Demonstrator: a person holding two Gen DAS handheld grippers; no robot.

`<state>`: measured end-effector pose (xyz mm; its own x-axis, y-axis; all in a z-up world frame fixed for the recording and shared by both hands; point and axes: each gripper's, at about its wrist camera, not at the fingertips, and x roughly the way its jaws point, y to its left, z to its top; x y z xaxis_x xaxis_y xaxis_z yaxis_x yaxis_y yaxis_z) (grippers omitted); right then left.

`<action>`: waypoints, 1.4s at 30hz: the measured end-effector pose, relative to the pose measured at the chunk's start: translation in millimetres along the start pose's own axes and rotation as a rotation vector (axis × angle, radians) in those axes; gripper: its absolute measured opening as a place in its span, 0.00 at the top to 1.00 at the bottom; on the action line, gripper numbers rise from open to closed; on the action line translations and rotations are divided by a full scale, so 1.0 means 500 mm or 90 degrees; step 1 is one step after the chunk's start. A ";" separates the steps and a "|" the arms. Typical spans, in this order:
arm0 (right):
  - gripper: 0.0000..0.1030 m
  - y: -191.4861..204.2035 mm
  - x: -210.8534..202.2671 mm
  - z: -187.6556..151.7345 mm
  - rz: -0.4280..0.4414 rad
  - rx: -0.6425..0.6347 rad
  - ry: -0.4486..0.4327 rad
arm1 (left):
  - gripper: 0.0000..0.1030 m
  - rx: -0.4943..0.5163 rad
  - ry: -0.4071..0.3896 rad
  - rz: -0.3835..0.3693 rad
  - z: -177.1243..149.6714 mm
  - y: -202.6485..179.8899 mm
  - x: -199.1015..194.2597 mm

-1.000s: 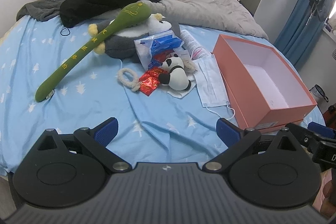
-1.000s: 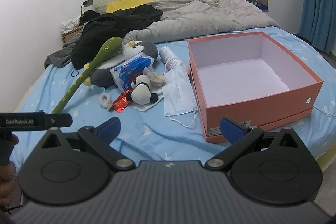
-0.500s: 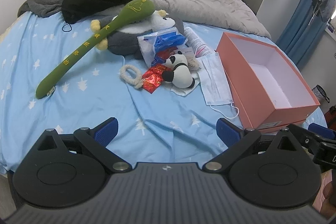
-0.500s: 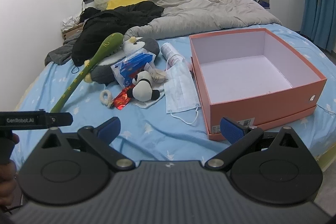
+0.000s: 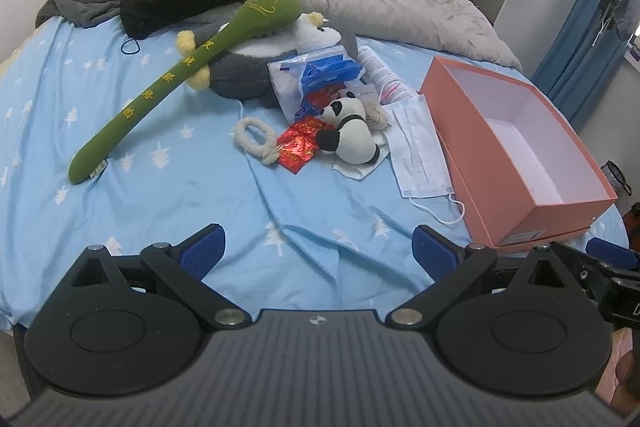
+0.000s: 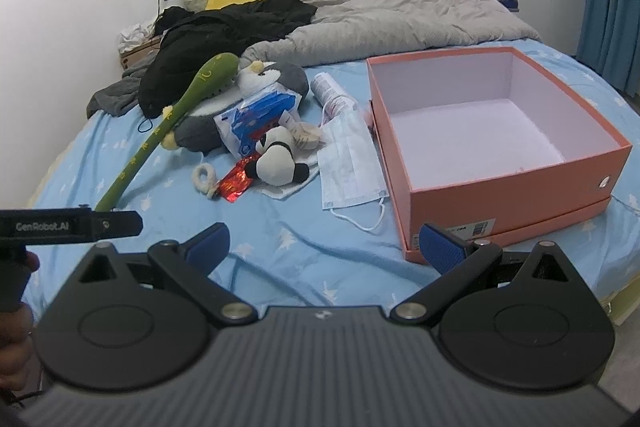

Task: Organize soft objects
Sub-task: 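Grasp the white rope ring with the left tool while the right tool grasps the panda plush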

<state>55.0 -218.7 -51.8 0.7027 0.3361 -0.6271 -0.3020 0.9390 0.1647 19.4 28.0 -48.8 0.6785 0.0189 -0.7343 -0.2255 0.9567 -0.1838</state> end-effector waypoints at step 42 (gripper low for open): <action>0.25 0.072 0.448 0.093 0.096 -0.074 0.085 | 0.11 -0.122 0.054 -0.010 0.150 0.164 0.426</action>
<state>231.5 -106.3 -150.7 0.5551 0.4525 -0.6979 -0.4755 0.8611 0.1801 197.8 132.2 -171.1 0.6237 -0.0275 -0.7811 -0.3500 0.8838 -0.3106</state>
